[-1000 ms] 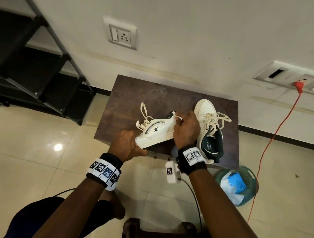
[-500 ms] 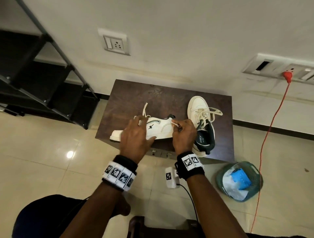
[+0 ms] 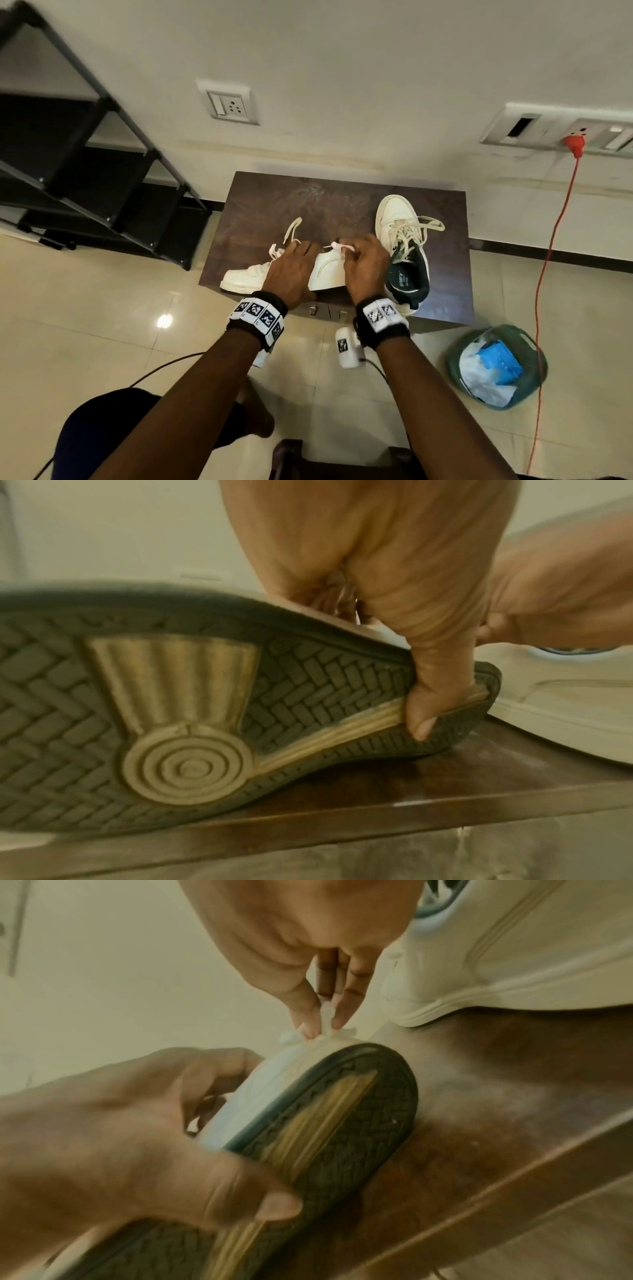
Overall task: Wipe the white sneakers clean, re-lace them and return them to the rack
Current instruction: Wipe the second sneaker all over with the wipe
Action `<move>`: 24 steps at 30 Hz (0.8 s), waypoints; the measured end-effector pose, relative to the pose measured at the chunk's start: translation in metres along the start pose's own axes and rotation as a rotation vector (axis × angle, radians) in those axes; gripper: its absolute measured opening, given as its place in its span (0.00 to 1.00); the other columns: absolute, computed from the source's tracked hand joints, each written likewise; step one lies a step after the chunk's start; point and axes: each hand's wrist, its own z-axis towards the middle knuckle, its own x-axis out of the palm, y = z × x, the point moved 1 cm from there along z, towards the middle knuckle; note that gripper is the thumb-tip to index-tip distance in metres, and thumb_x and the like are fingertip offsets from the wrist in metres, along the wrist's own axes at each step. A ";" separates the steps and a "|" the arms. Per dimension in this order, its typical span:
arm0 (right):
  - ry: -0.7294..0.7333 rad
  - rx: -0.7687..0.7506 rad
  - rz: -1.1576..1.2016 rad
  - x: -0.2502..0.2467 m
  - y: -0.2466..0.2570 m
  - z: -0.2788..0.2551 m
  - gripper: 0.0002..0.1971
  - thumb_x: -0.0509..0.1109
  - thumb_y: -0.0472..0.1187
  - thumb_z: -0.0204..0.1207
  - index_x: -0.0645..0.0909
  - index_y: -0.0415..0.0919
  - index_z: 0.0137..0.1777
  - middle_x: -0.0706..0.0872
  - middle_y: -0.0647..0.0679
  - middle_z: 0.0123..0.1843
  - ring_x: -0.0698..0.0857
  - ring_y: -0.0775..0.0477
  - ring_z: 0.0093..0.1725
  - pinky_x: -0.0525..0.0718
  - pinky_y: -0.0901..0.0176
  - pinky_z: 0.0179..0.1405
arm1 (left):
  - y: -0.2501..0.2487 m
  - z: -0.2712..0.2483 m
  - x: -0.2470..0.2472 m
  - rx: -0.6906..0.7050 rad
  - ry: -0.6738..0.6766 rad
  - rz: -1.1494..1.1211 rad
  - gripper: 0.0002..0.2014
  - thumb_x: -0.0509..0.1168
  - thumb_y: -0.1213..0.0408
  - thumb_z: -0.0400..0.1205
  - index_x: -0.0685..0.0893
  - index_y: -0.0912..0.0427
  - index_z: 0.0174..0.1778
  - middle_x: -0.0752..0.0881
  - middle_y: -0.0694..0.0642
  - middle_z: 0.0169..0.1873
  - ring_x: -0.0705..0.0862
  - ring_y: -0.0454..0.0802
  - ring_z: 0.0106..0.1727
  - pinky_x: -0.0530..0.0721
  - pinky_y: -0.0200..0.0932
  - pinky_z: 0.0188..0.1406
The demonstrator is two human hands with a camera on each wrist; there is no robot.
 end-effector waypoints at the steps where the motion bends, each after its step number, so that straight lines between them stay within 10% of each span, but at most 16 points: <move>1: 0.013 0.009 0.020 0.002 0.000 0.009 0.12 0.75 0.27 0.72 0.94 0.43 0.48 0.91 0.44 0.49 0.89 0.43 0.48 0.86 0.49 0.57 | 0.000 0.000 -0.001 -0.006 -0.004 -0.009 0.44 0.87 0.58 0.53 0.79 0.58 0.66 0.83 0.58 0.61 0.80 0.59 0.60 0.83 0.53 0.53; 5: 0.034 0.015 0.058 -0.001 -0.001 -0.011 0.14 0.73 0.26 0.71 0.94 0.42 0.49 0.90 0.46 0.49 0.88 0.46 0.47 0.80 0.64 0.52 | 0.000 0.003 -0.004 0.002 -0.002 -0.048 0.42 0.86 0.58 0.55 0.79 0.58 0.67 0.83 0.57 0.61 0.81 0.59 0.60 0.84 0.56 0.53; 11: 0.128 -0.198 0.093 -0.005 -0.013 -0.075 0.14 0.73 0.24 0.73 0.93 0.40 0.51 0.83 0.49 0.47 0.84 0.51 0.47 0.84 0.62 0.49 | 0.002 -0.001 0.001 -0.009 -0.056 -0.127 0.43 0.84 0.44 0.58 0.80 0.55 0.68 0.83 0.55 0.60 0.81 0.57 0.60 0.84 0.55 0.50; 17: -0.152 0.083 0.033 -0.008 -0.025 -0.062 0.13 0.72 0.25 0.72 0.92 0.39 0.50 0.85 0.44 0.48 0.86 0.45 0.43 0.89 0.46 0.45 | 0.002 0.005 -0.005 -0.071 0.023 -0.084 0.46 0.87 0.48 0.57 0.77 0.48 0.73 0.79 0.50 0.65 0.78 0.54 0.65 0.81 0.52 0.53; 24: 0.018 -0.137 -0.022 0.011 0.002 -0.079 0.17 0.71 0.22 0.69 0.92 0.40 0.53 0.83 0.44 0.47 0.83 0.44 0.46 0.84 0.57 0.48 | -0.004 0.004 -0.005 -0.062 -0.006 -0.106 0.39 0.83 0.49 0.61 0.79 0.52 0.68 0.81 0.53 0.62 0.80 0.57 0.62 0.79 0.50 0.50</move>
